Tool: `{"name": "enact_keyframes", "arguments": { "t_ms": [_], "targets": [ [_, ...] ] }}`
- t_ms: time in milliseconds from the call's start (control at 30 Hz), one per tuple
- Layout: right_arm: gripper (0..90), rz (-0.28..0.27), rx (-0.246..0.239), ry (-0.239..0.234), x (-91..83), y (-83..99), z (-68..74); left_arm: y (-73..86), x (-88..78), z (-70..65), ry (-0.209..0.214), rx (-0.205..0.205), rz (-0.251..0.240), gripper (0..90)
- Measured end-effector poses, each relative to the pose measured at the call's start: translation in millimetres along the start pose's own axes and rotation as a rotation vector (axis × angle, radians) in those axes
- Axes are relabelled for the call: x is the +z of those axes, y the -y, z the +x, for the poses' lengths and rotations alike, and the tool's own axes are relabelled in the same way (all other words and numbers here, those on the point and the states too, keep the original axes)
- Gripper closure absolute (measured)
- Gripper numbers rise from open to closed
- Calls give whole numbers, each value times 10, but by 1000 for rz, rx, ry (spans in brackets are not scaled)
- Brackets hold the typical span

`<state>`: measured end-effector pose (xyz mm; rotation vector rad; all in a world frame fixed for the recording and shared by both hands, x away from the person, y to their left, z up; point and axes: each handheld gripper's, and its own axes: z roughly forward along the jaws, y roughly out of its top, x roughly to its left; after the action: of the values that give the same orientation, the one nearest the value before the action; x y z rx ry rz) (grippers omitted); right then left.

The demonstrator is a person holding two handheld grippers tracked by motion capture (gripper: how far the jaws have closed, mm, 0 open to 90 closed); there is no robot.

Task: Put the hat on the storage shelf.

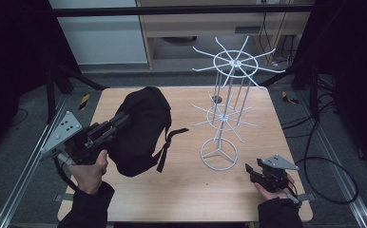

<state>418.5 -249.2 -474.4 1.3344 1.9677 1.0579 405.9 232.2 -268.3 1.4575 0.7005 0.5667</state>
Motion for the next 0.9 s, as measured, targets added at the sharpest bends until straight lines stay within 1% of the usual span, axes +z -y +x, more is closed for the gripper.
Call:
{"name": "enact_keyframes", "arguments": {
  "t_ms": [100,167,300,467,567,667,900],
  "targets": [
    [482,-1,0,1,1,0,-2,-98,49,-42,23,-1,-32,791],
    [482,0,-1,2,2,0,-1,-121,62,-49,29,-1,-38,791],
    [482,-1,3,-1,-3,-2,0,-214,91,-80,55,-5,-77,791],
    [482,-3,-3,3,3,0,-5,-317,114,-114,71,-7,-124,791],
    [482,-2,-3,4,5,1,-5,-378,129,-121,77,-10,-145,791],
    [482,-3,-4,5,6,1,-7,-441,151,-117,88,-22,-167,792],
    [482,-5,0,1,7,1,-10,-583,188,-117,83,-23,-205,791]
  ]
}}
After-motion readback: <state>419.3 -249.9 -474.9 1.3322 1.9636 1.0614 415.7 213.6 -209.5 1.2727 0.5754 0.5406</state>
